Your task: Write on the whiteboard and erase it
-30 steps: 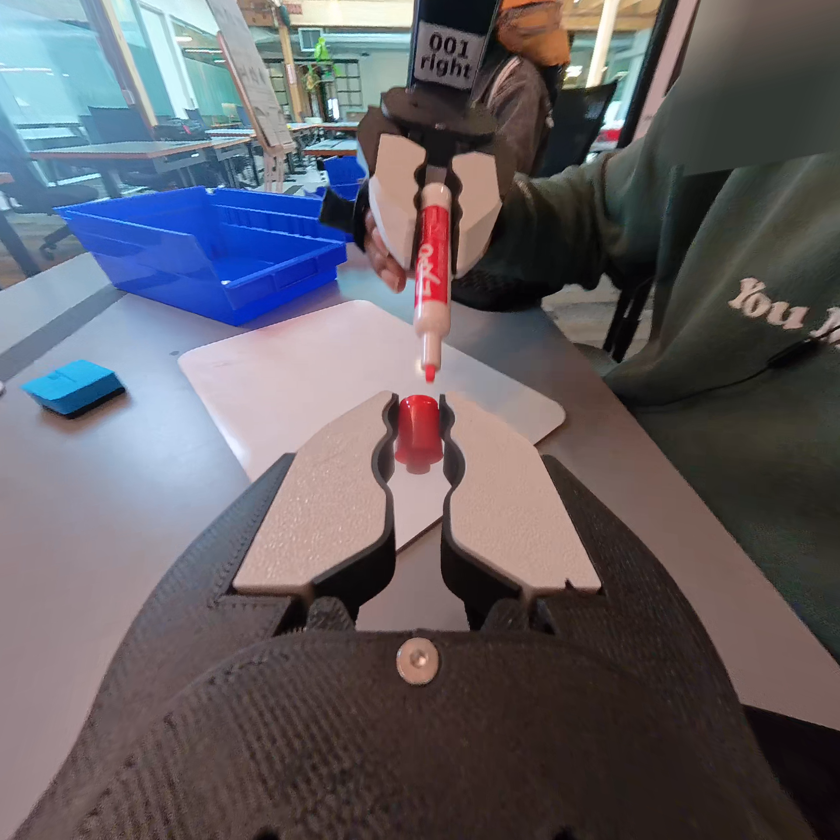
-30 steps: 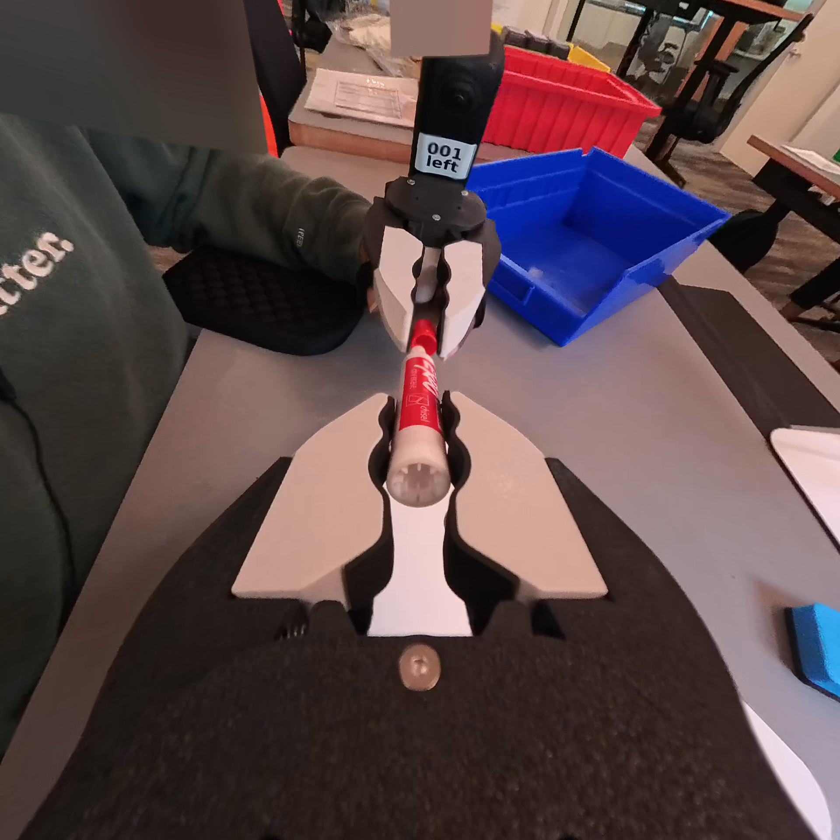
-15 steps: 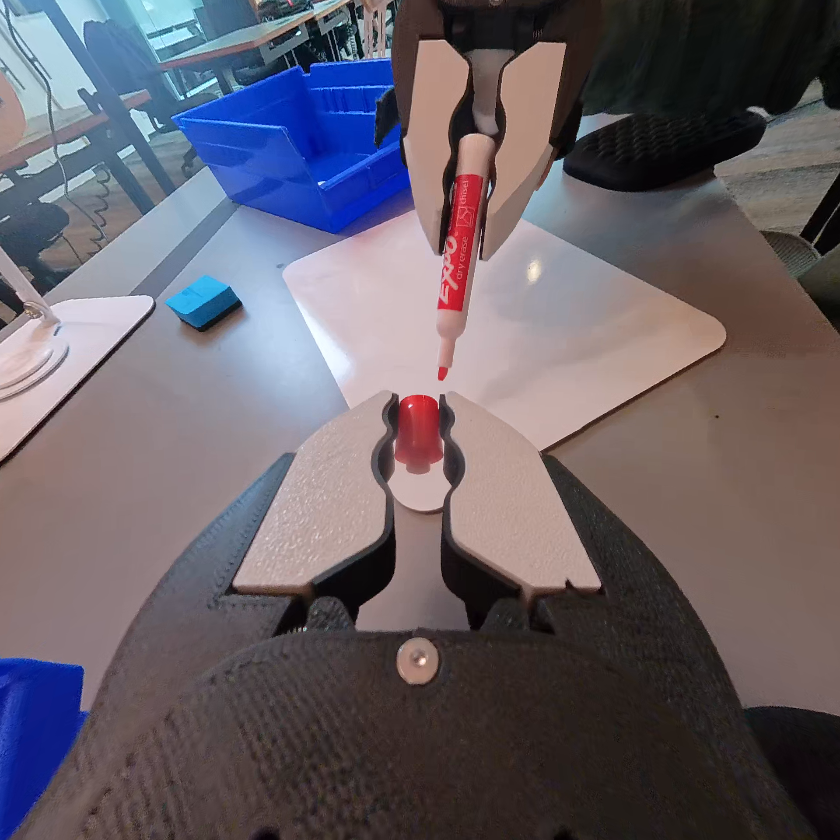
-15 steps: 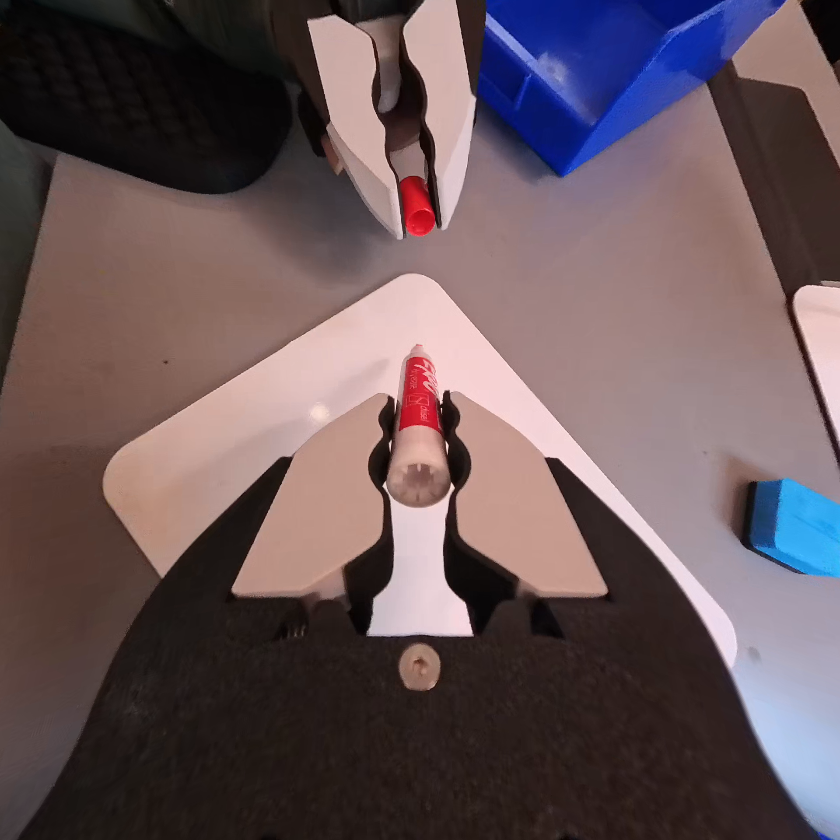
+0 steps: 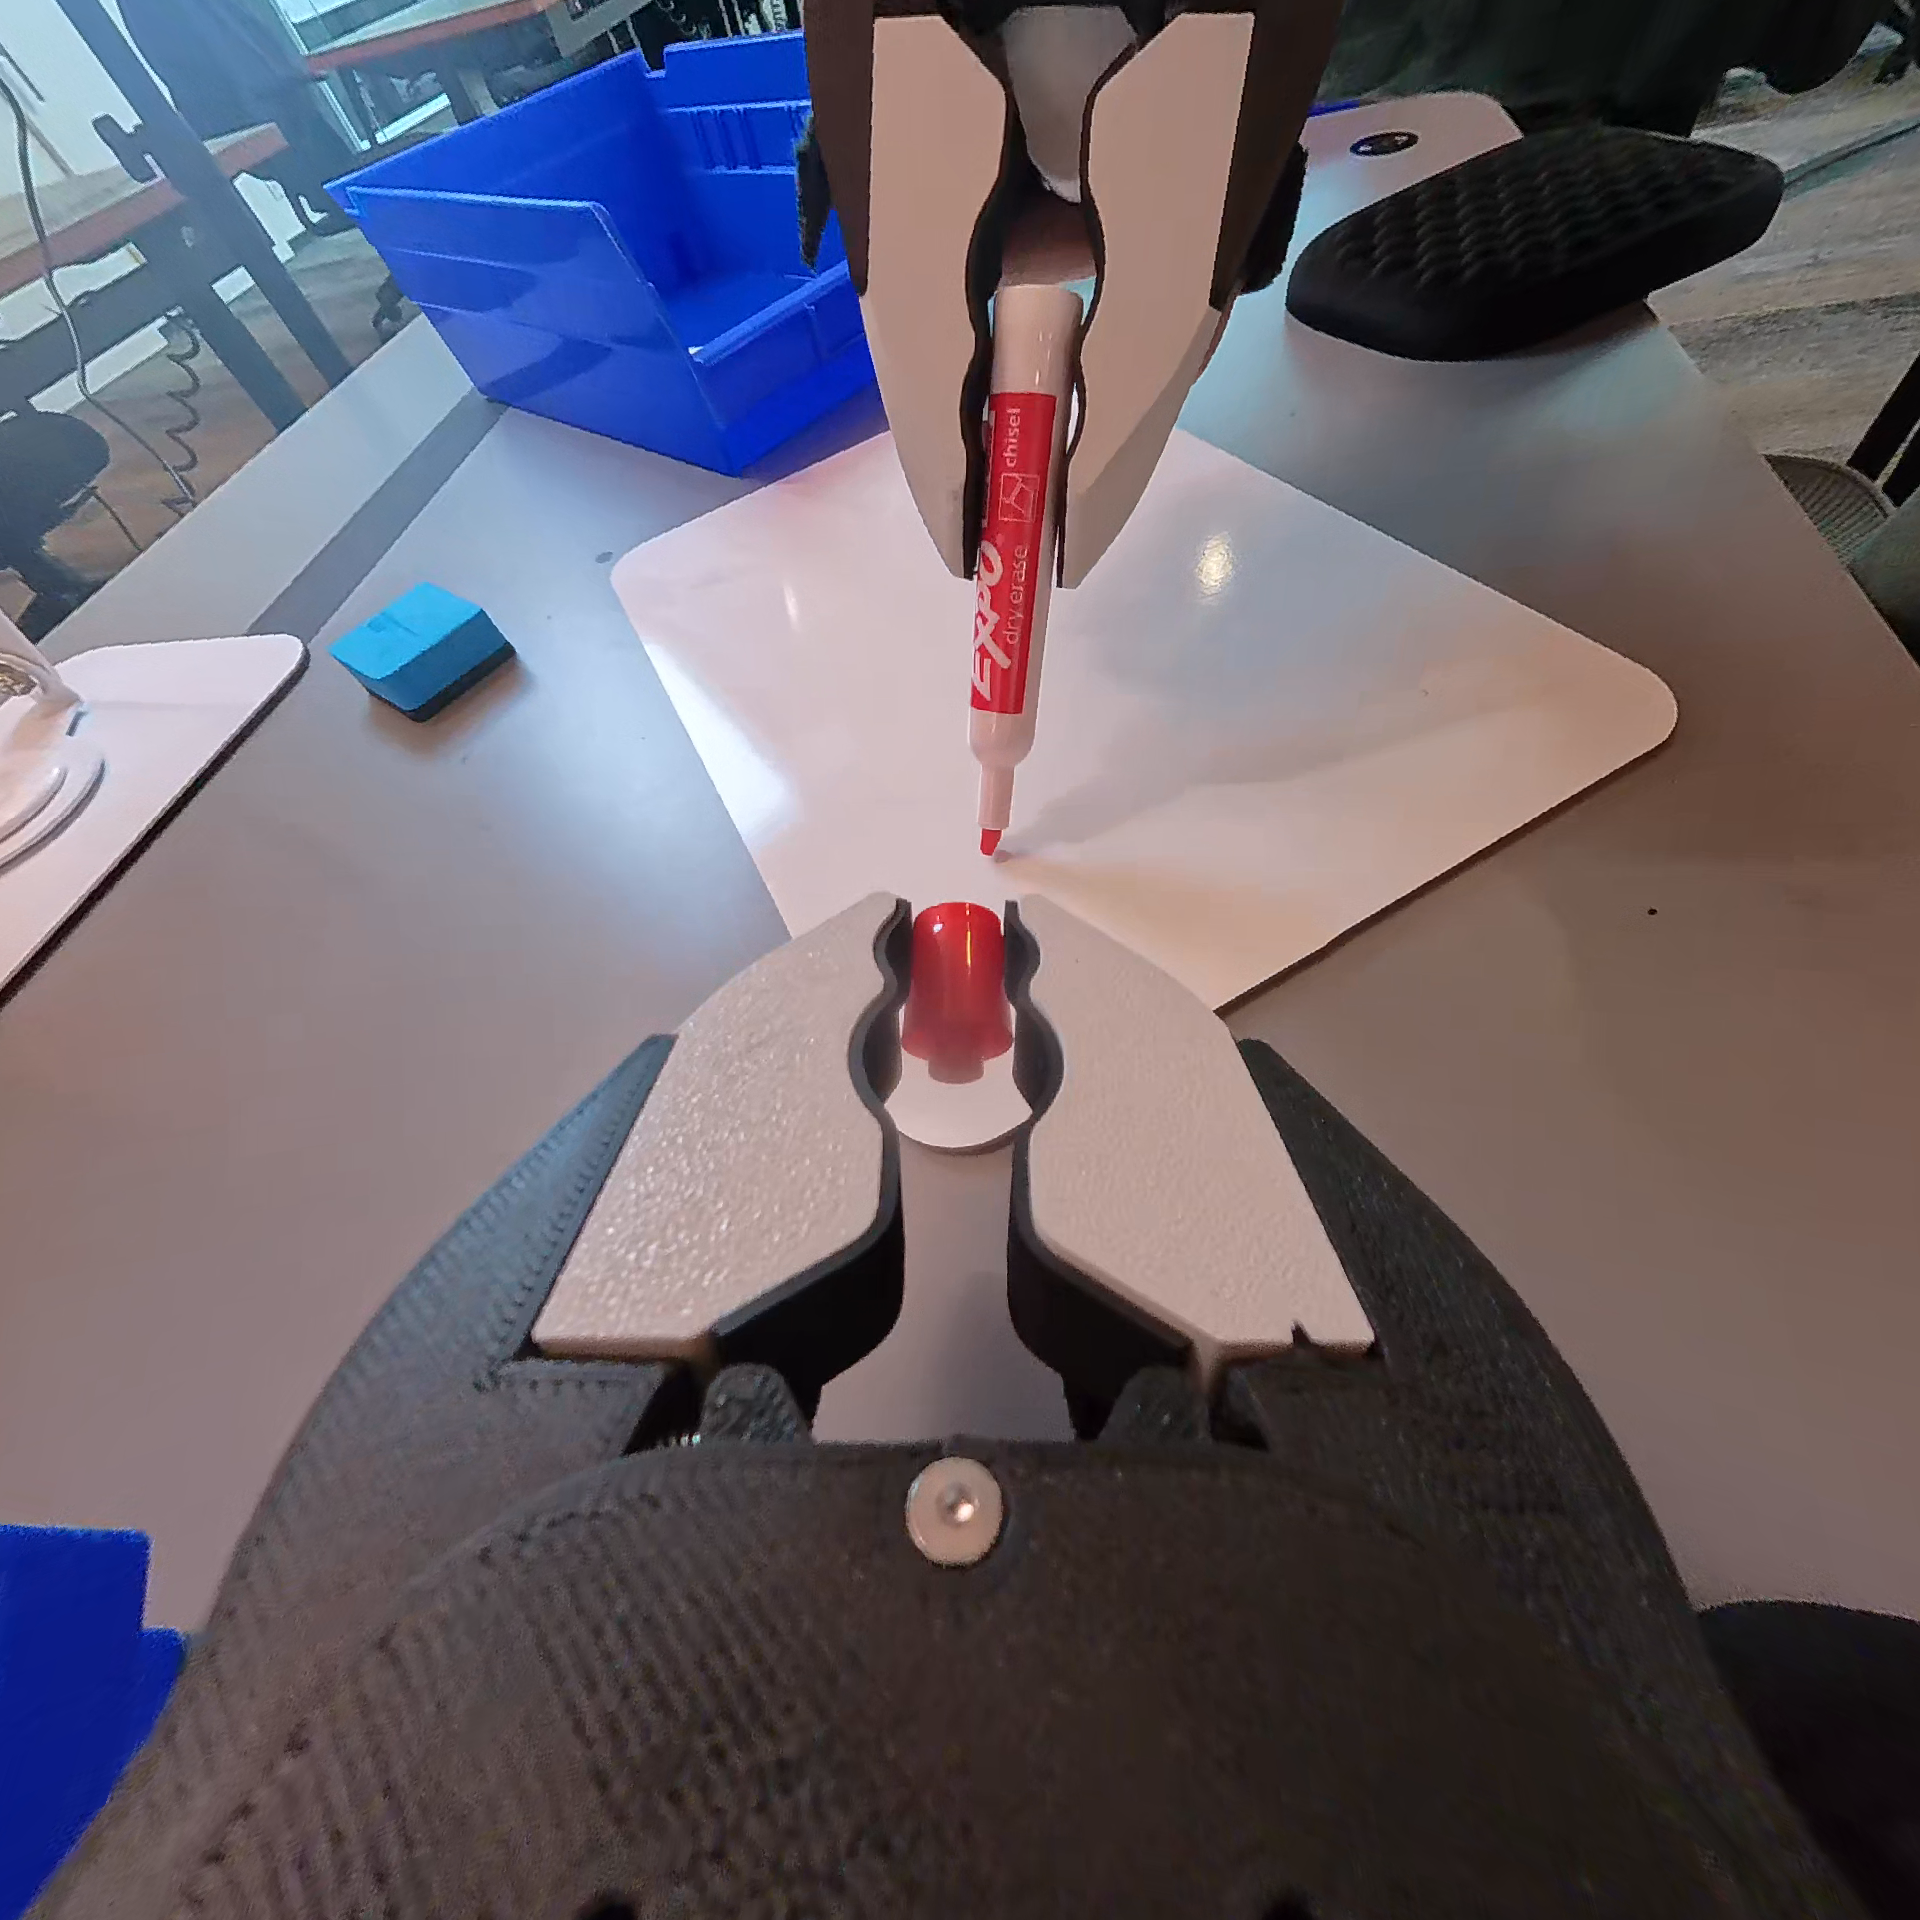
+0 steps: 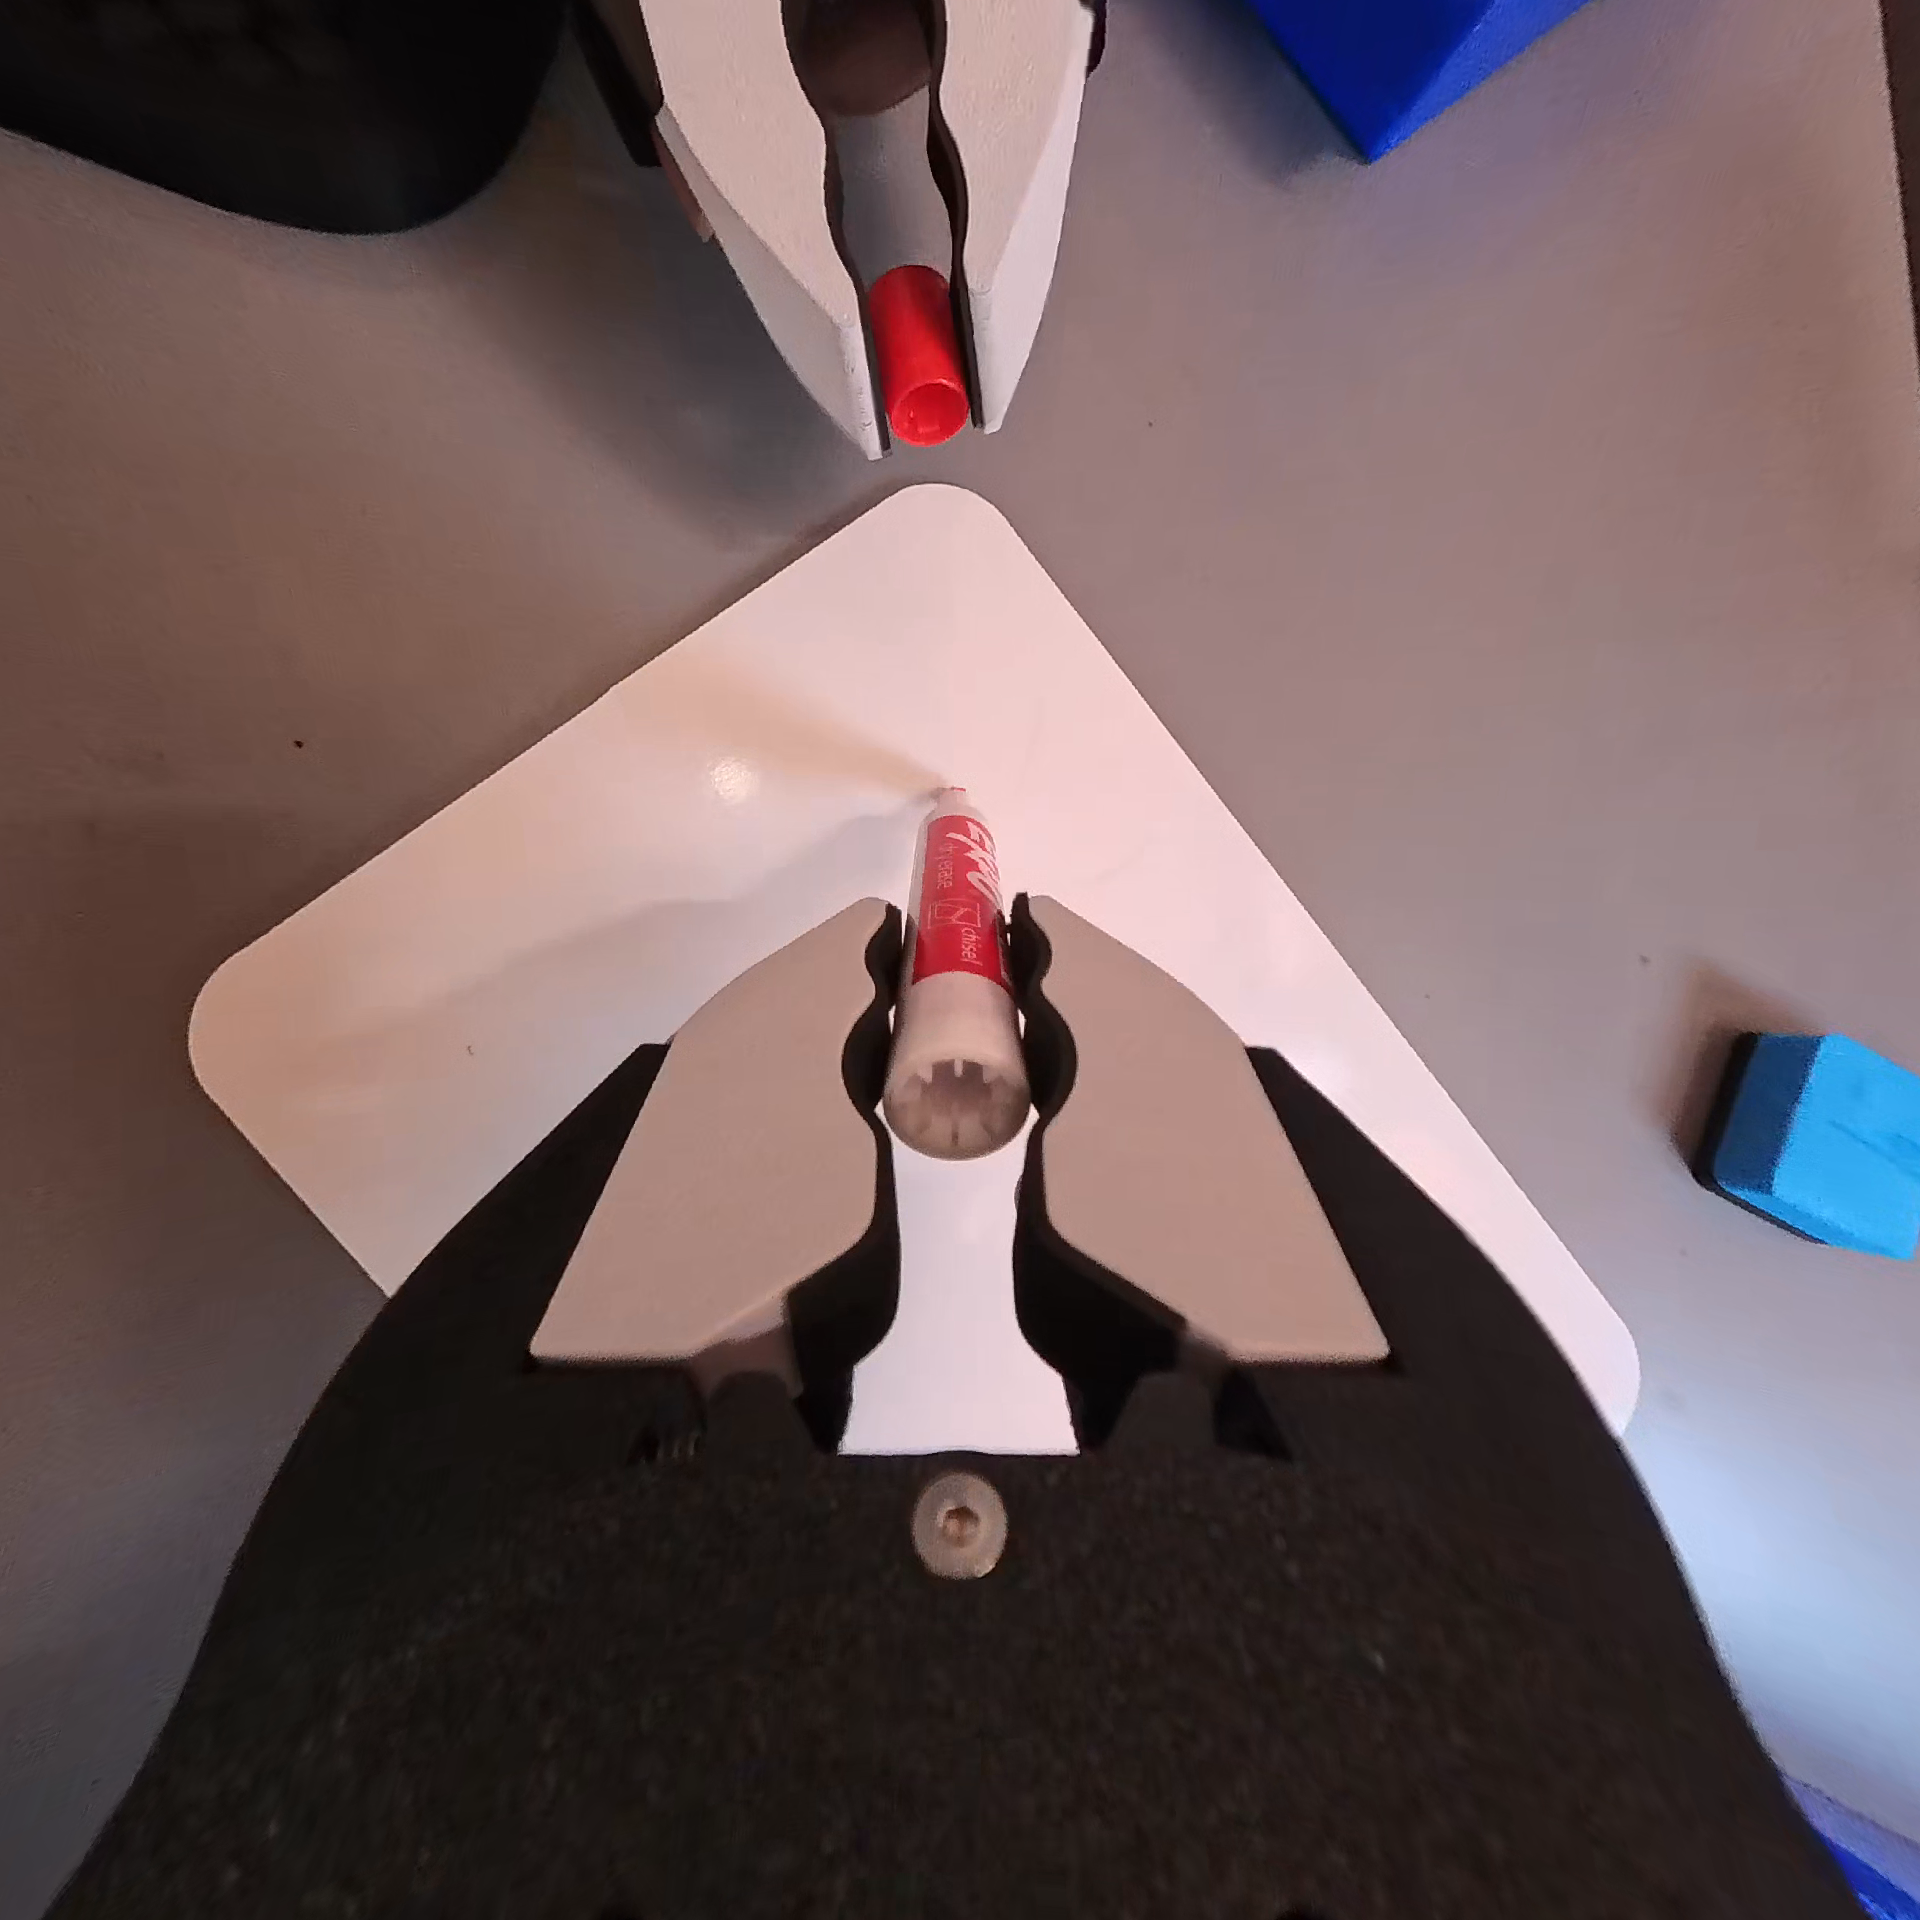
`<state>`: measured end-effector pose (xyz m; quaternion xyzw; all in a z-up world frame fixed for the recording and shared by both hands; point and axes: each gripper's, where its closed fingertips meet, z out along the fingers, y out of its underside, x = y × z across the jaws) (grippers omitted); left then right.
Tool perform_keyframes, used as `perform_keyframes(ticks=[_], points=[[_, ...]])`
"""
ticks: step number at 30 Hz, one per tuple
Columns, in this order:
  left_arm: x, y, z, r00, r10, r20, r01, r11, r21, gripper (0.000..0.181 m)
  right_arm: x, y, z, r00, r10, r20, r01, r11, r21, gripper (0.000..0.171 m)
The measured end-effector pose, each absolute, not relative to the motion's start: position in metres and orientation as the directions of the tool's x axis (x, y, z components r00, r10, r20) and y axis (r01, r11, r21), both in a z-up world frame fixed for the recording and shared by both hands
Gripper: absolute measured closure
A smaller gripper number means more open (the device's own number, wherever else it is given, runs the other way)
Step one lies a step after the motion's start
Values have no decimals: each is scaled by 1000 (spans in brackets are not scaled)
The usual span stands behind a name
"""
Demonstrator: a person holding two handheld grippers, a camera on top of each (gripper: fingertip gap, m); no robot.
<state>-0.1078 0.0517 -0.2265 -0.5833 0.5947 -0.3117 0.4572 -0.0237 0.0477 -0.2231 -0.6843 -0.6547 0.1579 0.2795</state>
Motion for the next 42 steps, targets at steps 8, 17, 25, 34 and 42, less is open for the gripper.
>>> perform_keyframes(ticks=[8, 17, 25, 34, 42], points=[[-106, 50, -228, 89, -980, -176, -416, 124, -901, 165, -23, 49, -224, 101, 984, 145, 823, -1, -569, 151], [-106, 48, -228, 84, -981, -176, -420, 125, -899, 164, -32, 47, -224, 75, 989, 127, 834, 7, -551, 151], [-106, 48, -229, 79, -982, -173, -424, 124, -897, 164, -46, 29, -223, 10, 994, 105, 838, 49, -544, 151], [-105, 47, -231, 76, -983, -168, -427, 120, -896, 165, -35, -1, -222, -19, 997, 76, 850, 56, -523, 151], [-105, 47, -231, 76, -983, -165, -427, 117, -896, 165, -8, -14, -221, 11, 997, 70, 882, 23, -471, 151]])
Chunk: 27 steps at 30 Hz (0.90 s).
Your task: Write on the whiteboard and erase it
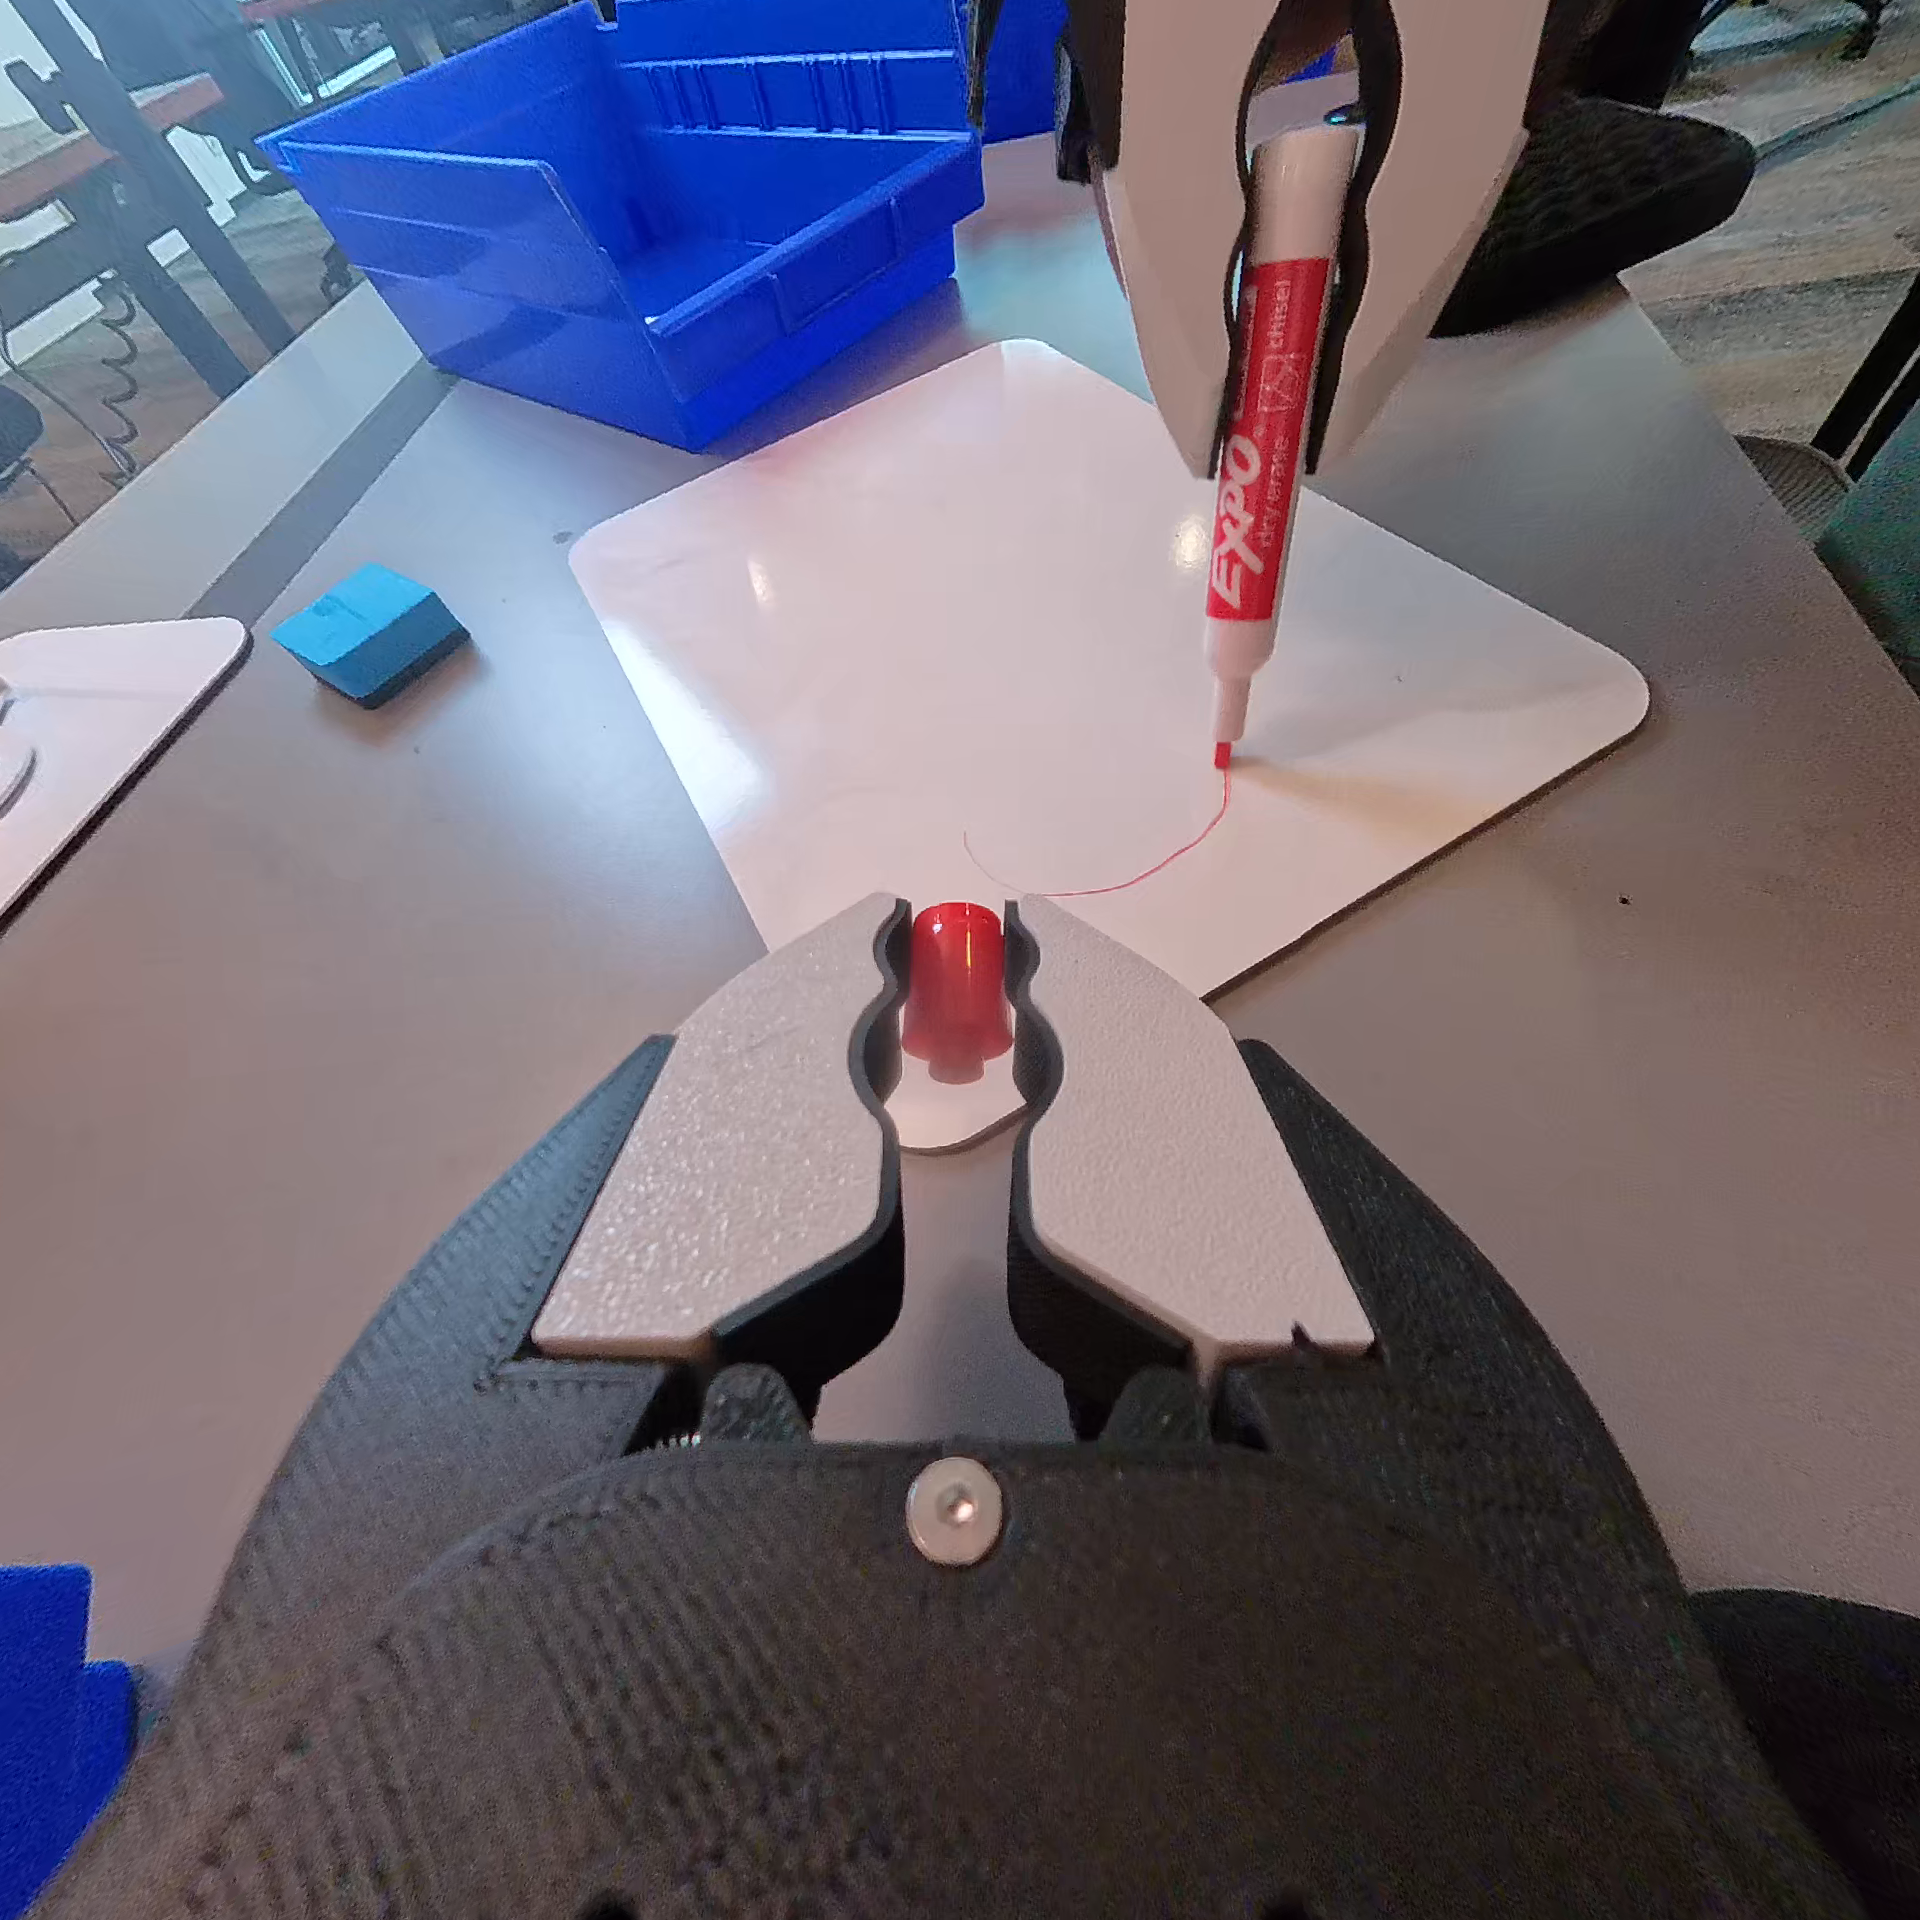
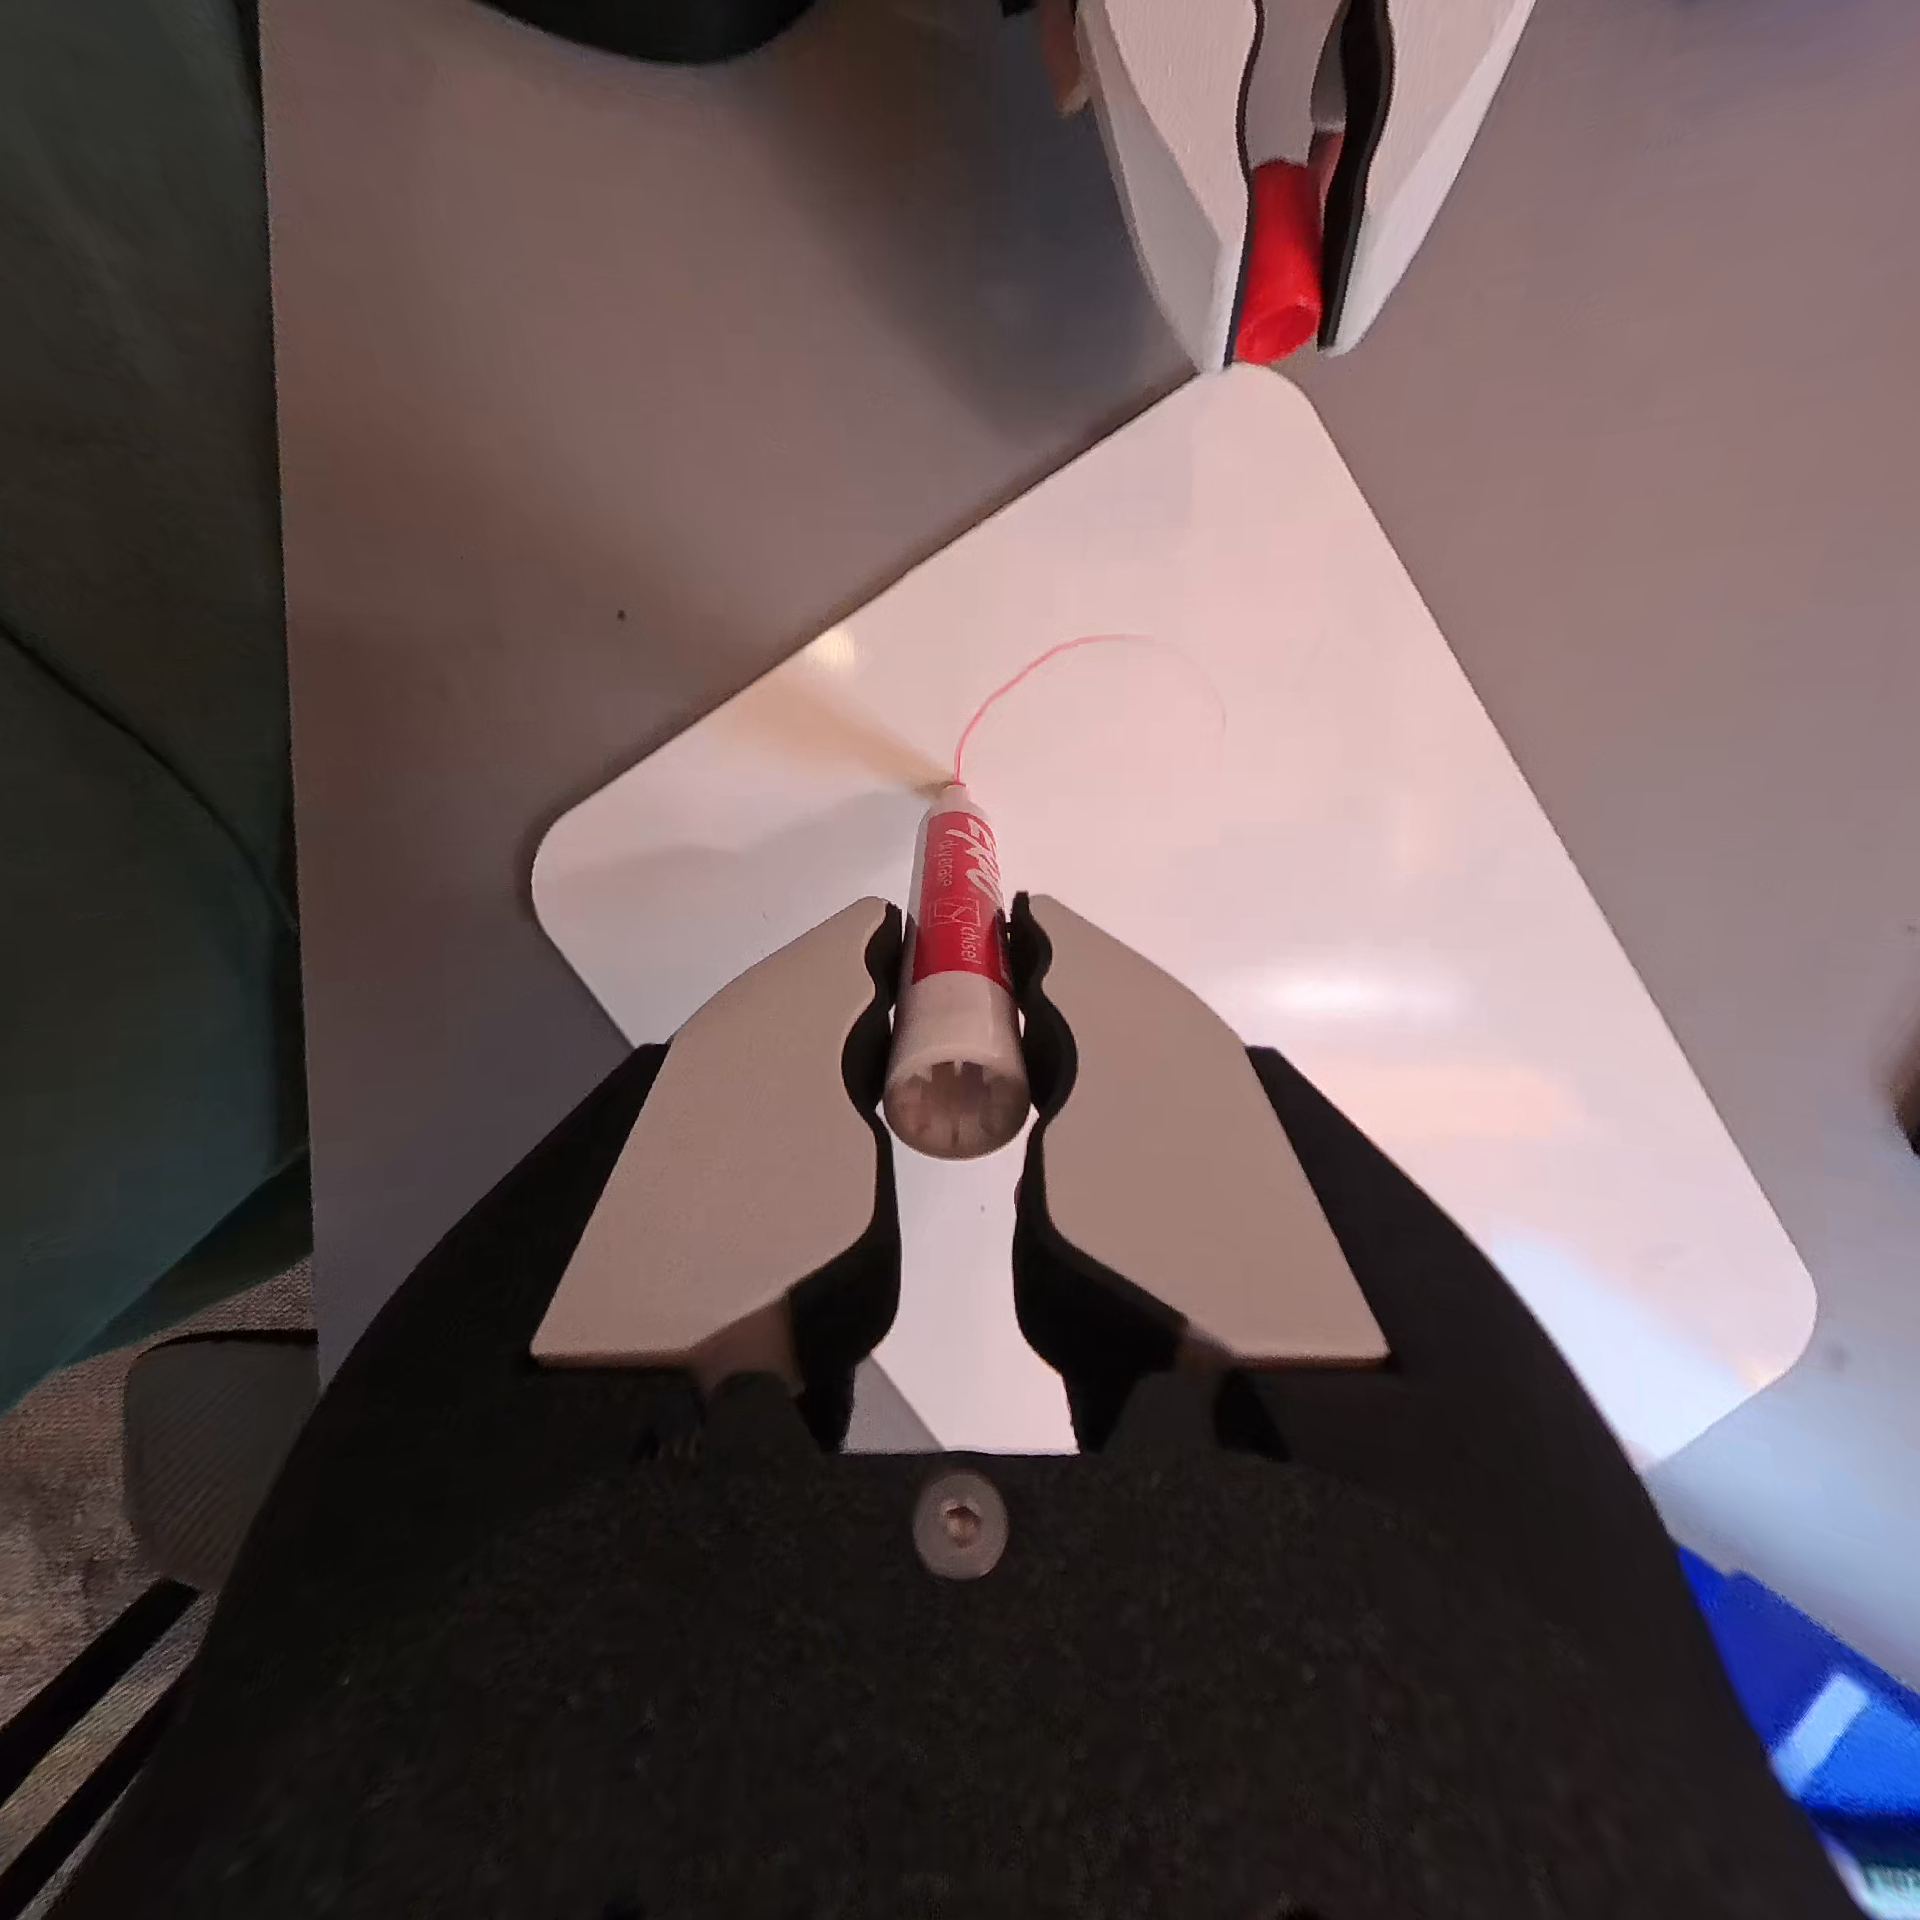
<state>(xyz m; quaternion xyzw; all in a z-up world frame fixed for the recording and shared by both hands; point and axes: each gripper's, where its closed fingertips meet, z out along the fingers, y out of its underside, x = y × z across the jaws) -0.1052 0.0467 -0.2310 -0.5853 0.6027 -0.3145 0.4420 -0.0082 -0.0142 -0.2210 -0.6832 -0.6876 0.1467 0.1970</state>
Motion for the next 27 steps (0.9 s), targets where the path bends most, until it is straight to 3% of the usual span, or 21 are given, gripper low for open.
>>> perform_keyframes(ticks=[12, 27], points=[[-105, 46, -230, 77, -983, -167, -428, 119, -896, 165, 22, 28, -221, 103, 984, 146, 907, -33, -420, 151], [-105, 45, -231, 68, -985, -161, -430, 117, -895, 165, -35, 50, -220, 1, 984, 178, 878, 84, -471, 151]])
